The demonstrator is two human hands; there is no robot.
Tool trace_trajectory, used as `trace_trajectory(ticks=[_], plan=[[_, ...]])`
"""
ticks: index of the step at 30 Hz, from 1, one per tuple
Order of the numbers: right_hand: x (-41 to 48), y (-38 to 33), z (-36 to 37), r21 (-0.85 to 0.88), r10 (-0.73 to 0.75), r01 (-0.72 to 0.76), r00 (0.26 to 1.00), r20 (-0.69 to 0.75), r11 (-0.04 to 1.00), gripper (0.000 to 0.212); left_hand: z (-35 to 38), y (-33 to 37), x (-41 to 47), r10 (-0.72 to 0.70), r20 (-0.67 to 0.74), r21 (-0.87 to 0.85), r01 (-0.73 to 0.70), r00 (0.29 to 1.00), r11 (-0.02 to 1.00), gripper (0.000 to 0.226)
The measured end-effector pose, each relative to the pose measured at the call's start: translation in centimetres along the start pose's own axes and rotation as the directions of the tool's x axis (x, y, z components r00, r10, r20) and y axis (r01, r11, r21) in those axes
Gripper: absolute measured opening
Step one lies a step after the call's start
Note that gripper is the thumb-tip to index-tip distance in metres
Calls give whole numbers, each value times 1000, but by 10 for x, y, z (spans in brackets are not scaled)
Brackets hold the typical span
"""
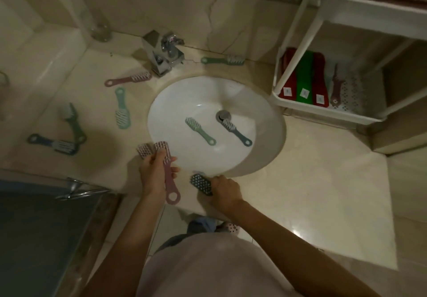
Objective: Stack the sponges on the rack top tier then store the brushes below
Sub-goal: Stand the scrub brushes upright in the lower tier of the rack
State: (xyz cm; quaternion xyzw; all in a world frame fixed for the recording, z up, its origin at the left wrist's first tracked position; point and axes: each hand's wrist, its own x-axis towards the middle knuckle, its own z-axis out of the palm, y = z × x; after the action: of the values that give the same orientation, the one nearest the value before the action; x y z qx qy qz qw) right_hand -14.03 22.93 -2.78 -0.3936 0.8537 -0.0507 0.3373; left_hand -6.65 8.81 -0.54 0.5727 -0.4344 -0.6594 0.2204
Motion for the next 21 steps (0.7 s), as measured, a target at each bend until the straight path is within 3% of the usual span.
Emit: trace_trajectory(ticks=[6, 12, 18, 21], plan=[[0, 22, -10, 29, 60, -59, 997, -41, 998, 25, 31, 8, 2, 33, 107, 68, -41, 994, 997, 18], [-5, 74, -62, 357, 307, -216, 925, -224, 909, 33, 95, 23, -12, 72, 305, 181, -132, 950, 975, 20], [-32, 149, -112, 589, 544, -295, 782, -303, 752, 25, 181, 29, -44, -17, 603, 371, -262, 797, 891, 6], [-43, 184, -136, 626, 617, -316, 706, -348, 713, 23, 228, 31, -64, -59, 720, 352, -291, 691, 890, 7]])
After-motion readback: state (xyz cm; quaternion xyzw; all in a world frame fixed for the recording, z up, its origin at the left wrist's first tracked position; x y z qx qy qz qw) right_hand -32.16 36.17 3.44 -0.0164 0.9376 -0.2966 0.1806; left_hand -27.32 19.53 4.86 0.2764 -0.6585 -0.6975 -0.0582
